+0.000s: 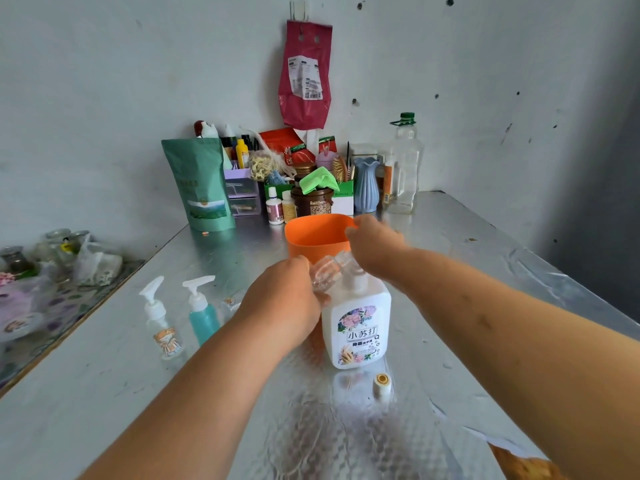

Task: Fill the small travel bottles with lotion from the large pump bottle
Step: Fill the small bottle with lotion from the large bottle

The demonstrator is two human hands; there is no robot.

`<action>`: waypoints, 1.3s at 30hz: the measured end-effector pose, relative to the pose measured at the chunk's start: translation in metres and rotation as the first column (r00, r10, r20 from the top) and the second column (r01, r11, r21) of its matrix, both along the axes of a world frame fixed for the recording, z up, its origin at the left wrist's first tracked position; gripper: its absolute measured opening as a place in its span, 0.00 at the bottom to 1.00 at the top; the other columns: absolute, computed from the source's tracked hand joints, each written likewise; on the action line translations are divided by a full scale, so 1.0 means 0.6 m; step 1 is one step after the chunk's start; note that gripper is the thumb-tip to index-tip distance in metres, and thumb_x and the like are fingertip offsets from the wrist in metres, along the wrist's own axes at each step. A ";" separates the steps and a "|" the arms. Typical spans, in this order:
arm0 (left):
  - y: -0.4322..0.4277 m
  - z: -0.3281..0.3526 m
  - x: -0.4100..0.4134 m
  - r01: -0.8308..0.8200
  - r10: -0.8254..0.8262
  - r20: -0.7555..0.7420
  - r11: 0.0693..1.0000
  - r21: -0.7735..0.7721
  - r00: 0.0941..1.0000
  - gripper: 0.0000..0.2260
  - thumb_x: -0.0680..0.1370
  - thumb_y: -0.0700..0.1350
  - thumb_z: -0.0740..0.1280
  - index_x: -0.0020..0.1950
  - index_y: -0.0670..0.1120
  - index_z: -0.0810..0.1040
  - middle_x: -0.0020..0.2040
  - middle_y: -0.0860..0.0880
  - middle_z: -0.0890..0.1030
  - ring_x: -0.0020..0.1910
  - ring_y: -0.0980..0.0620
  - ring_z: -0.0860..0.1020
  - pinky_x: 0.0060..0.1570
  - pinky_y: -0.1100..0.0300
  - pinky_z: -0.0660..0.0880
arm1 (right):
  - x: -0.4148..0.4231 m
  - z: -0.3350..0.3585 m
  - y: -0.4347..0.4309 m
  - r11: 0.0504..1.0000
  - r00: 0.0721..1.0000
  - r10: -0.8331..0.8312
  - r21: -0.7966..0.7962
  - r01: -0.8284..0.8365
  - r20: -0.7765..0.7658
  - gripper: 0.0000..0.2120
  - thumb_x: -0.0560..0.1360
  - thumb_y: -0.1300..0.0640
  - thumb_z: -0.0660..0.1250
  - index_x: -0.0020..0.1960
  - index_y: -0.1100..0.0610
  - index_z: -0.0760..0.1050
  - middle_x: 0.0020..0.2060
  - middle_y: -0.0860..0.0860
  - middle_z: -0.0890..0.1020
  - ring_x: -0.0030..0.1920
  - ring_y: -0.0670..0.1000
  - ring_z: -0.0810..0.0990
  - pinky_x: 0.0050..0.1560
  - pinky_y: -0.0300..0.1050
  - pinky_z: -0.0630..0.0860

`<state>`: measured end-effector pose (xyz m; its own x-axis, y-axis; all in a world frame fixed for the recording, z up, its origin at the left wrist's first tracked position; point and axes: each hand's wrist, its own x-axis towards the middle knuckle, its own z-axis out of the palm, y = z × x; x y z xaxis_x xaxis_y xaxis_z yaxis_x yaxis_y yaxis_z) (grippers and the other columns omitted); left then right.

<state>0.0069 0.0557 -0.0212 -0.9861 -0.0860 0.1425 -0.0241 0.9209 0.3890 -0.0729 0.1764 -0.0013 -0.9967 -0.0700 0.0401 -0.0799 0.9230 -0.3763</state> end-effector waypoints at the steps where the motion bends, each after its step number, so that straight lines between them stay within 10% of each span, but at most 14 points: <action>1: 0.001 -0.002 0.001 0.000 0.000 0.004 1.000 -0.006 1.000 0.16 0.77 0.51 0.69 0.61 0.48 0.73 0.57 0.49 0.78 0.53 0.48 0.77 0.50 0.55 0.73 | 0.002 -0.002 -0.001 1.000 1.000 -0.004 0.007 0.004 -0.009 0.20 0.83 0.58 0.51 0.75 0.58 0.59 0.70 0.57 0.67 0.71 0.58 0.65 0.71 0.53 0.59; 15: 0.002 0.017 0.001 0.013 -0.013 -0.022 1.000 0.011 1.000 0.15 0.76 0.50 0.70 0.61 0.49 0.76 0.56 0.50 0.80 0.53 0.48 0.78 0.50 0.55 0.74 | 0.002 0.037 -0.002 1.000 1.000 0.001 -0.031 -0.001 -0.015 0.17 0.82 0.61 0.48 0.70 0.57 0.63 0.62 0.59 0.68 0.62 0.61 0.70 0.63 0.57 0.69; 22: -0.004 0.012 -0.003 0.009 -0.010 -0.030 1.000 -0.026 0.999 0.17 0.77 0.52 0.69 0.62 0.48 0.73 0.59 0.49 0.78 0.55 0.48 0.76 0.50 0.56 0.72 | -0.014 0.014 -0.004 0.984 0.999 -0.010 -0.174 0.018 0.051 0.16 0.81 0.60 0.50 0.64 0.64 0.69 0.41 0.55 0.68 0.50 0.57 0.66 0.57 0.59 0.69; 28: -0.001 -0.001 -0.005 0.010 -0.011 -0.016 0.999 -0.046 1.000 0.14 0.77 0.52 0.69 0.59 0.49 0.73 0.55 0.50 0.78 0.49 0.49 0.75 0.46 0.57 0.70 | 0.009 0.011 -0.011 0.997 0.998 -0.024 -0.066 0.027 0.054 0.20 0.83 0.59 0.50 0.75 0.57 0.59 0.72 0.58 0.63 0.72 0.60 0.61 0.73 0.55 0.57; 39: 0.003 0.014 0.007 0.029 -0.030 -0.015 0.998 -0.047 0.999 0.14 0.77 0.53 0.68 0.60 0.49 0.73 0.54 0.50 0.78 0.46 0.51 0.72 0.44 0.58 0.69 | 0.012 0.022 0.000 0.978 0.997 -0.068 -0.198 0.074 0.037 0.19 0.81 0.54 0.51 0.68 0.61 0.67 0.67 0.60 0.68 0.68 0.63 0.66 0.66 0.57 0.63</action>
<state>0.0109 0.0575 -0.0127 -0.9857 -0.0500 0.1609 0.0088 0.9383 0.3457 -0.0657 0.1763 0.0121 -0.9998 0.0073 0.0162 -0.0029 0.8325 -0.5540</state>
